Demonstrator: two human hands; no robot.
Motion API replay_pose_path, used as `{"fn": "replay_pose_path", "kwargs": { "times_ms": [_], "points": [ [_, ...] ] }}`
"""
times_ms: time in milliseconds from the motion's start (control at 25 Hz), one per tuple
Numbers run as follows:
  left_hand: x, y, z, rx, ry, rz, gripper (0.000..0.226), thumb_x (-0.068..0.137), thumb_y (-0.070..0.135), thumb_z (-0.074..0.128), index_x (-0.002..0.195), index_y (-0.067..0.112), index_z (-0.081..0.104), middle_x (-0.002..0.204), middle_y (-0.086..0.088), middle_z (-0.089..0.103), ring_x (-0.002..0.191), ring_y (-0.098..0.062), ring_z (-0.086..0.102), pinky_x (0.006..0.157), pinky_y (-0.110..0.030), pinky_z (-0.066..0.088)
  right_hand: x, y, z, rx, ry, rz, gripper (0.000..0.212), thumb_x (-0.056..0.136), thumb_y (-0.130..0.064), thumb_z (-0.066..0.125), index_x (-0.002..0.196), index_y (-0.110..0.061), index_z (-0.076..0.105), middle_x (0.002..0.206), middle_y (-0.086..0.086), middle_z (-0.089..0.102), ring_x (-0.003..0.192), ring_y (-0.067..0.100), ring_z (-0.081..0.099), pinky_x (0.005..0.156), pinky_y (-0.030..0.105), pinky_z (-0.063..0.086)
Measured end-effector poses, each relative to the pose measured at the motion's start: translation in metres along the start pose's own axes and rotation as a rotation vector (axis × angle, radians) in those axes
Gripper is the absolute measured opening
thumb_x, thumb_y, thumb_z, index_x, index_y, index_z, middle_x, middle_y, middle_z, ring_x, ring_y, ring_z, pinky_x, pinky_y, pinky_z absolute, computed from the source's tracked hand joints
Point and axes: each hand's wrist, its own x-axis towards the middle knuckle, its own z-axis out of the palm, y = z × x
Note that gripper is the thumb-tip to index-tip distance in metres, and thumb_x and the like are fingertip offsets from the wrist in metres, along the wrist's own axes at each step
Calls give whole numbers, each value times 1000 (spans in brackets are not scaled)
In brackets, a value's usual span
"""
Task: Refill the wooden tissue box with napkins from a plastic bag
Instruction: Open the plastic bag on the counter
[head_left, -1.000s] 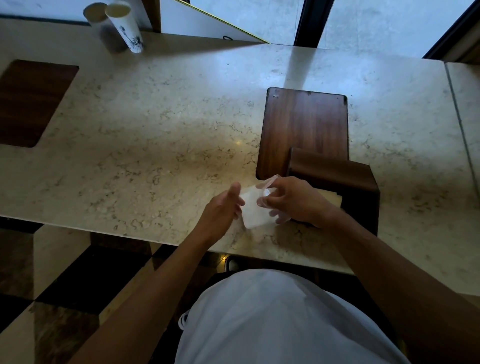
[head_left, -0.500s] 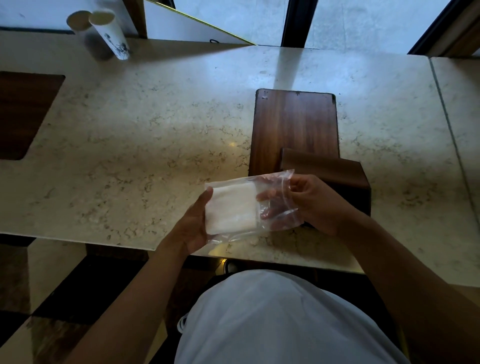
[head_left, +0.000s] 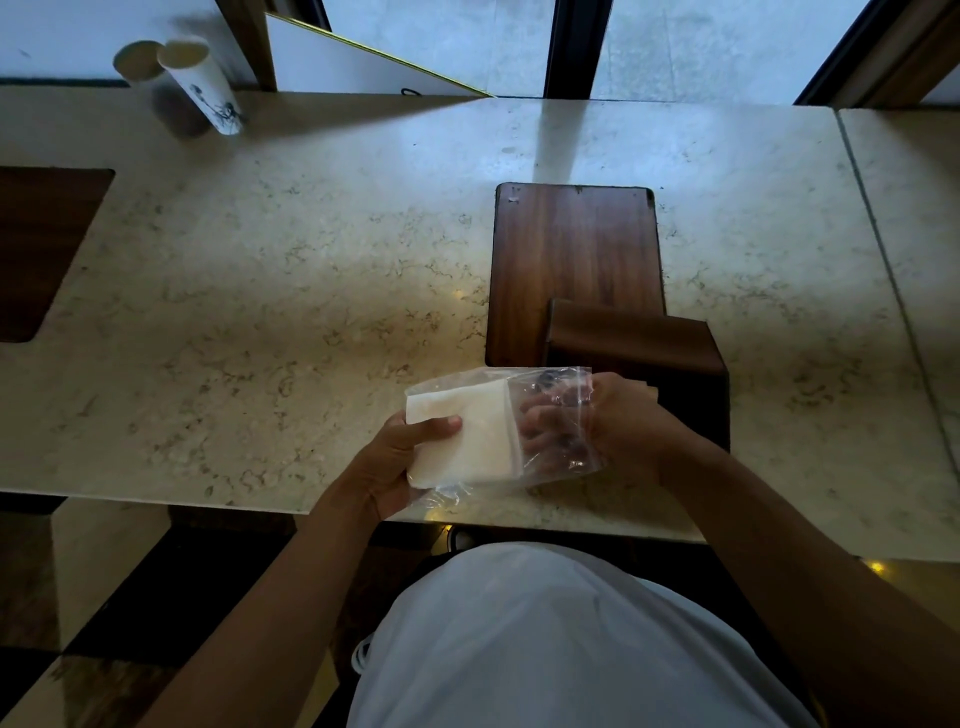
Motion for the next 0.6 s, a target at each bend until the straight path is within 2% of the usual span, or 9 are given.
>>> {"fn": "replay_pose_path", "kwargs": {
  "times_ms": [40, 160, 280, 360, 520, 600],
  "points": [
    [-1, 1, 2, 3, -8, 4, 30, 77, 3, 70, 106, 9, 74, 102, -17, 76, 91, -30, 75, 69, -43, 62, 2, 1, -2, 15, -22, 20, 37, 75, -24, 82, 106, -4, 75, 95, 18, 77, 85, 35, 76, 78, 51, 64],
    [-3, 2, 6, 24, -42, -3, 38, 79, 4, 70, 117, 7, 69, 108, -19, 75, 96, -33, 74, 70, -45, 62, 5, 6, -1, -37, -102, 27, 35, 69, -30, 83, 99, -13, 78, 95, 16, 78, 86, 32, 77, 72, 46, 65],
    [-4, 2, 11, 76, -45, -8, 44, 79, 6, 72, 122, 7, 66, 110, -18, 74, 97, -33, 74, 71, -45, 61, 4, 8, 8, -156, -85, -32, 56, 60, -45, 89, 105, -12, 77, 103, 18, 77, 93, 34, 76, 83, 53, 62],
    [-4, 1, 14, 94, -33, 16, 40, 78, 6, 73, 118, 8, 68, 105, -15, 76, 93, -29, 75, 68, -42, 61, 3, 5, 14, -271, -56, -102, 59, 66, -46, 84, 109, -7, 74, 103, 18, 77, 94, 36, 75, 87, 58, 59],
    [-6, -2, 16, 96, -45, 46, 33, 78, 2, 75, 111, 9, 71, 101, -14, 78, 91, -28, 76, 67, -40, 61, 9, 9, 23, -292, -32, -133, 78, 69, -45, 81, 108, 19, 61, 108, 41, 65, 100, 61, 61, 83, 73, 50],
    [-7, -2, 18, 132, -36, 51, 37, 74, 3, 79, 110, 8, 71, 100, -14, 78, 90, -28, 76, 67, -39, 61, 13, 15, 26, -290, -20, -136, 76, 68, -45, 83, 105, 18, 63, 106, 39, 66, 101, 60, 61, 83, 73, 49]
  ]
}}
